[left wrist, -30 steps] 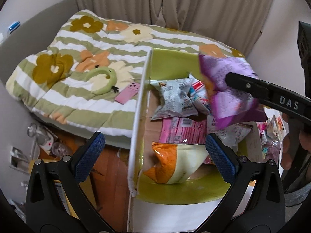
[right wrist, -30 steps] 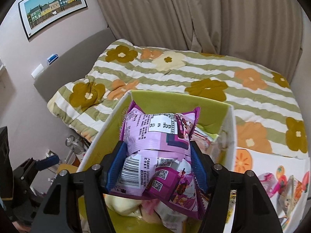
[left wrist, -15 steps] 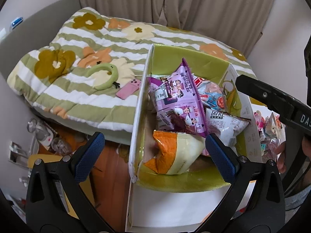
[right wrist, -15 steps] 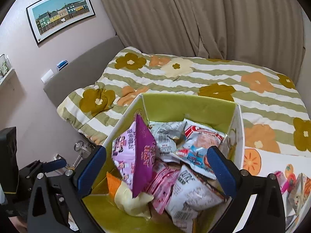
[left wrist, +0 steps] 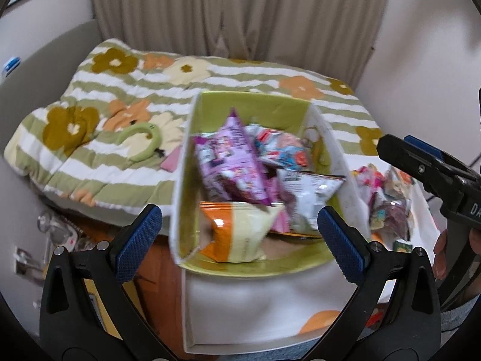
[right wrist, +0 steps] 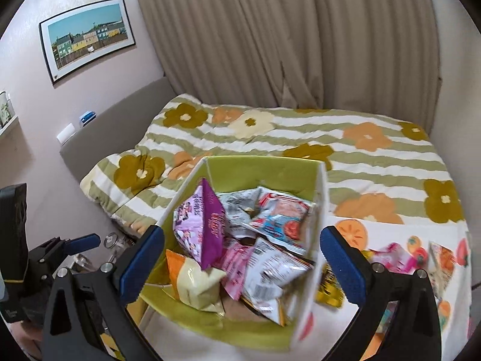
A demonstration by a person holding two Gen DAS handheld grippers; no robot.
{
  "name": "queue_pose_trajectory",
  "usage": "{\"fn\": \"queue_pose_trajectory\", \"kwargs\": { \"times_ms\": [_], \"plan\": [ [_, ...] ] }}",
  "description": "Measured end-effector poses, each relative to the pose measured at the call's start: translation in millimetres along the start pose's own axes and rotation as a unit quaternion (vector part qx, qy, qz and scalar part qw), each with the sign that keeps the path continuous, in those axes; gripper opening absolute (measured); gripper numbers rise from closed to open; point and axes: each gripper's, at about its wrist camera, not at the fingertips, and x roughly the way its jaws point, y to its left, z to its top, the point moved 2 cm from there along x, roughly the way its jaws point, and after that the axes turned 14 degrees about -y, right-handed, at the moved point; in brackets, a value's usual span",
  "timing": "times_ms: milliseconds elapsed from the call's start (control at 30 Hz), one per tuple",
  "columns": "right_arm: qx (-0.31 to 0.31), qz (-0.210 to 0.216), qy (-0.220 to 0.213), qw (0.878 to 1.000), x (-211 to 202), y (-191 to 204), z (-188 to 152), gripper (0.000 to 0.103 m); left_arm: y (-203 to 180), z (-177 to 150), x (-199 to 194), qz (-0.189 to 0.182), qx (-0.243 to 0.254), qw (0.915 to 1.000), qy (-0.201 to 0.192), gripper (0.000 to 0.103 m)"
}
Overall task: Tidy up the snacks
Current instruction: 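Move both tools back over the snacks and grasp the brown bag with the left tool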
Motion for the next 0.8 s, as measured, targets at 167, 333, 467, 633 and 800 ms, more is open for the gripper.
{"fn": "queue_pose_trajectory", "kwargs": {
  "times_ms": [167, 333, 467, 633, 800],
  "plan": [
    [0.014, -0.035, -0.015, 0.999, -40, -23, -7, 0.103, -40, -3, -3, -0.041, 0.02, 0.9989, -0.003, 0.103],
    [0.025, -0.079, -0.021, 0.996, -83, -62, -14, 0.103, -88, -4, -3, -0.077, 0.036, 0.9964, 0.0, 0.103],
    [0.033, -0.109, -0.024, 0.993, -114, -99, -18, 0.103, -137, -6, 3, -0.103, 0.052, 0.9933, 0.003, 0.103],
    [0.034, -0.14, -0.019, 0.989, -147, -154, -27, 0.103, -201, -13, 21, -0.127, 0.054, 0.99, 0.025, 0.103],
    [0.028, -0.154, 0.006, 0.988, -171, -208, -42, 0.103, -261, -26, 44, -0.139, 0.064, 0.9868, 0.053, 0.103]
  ]
}}
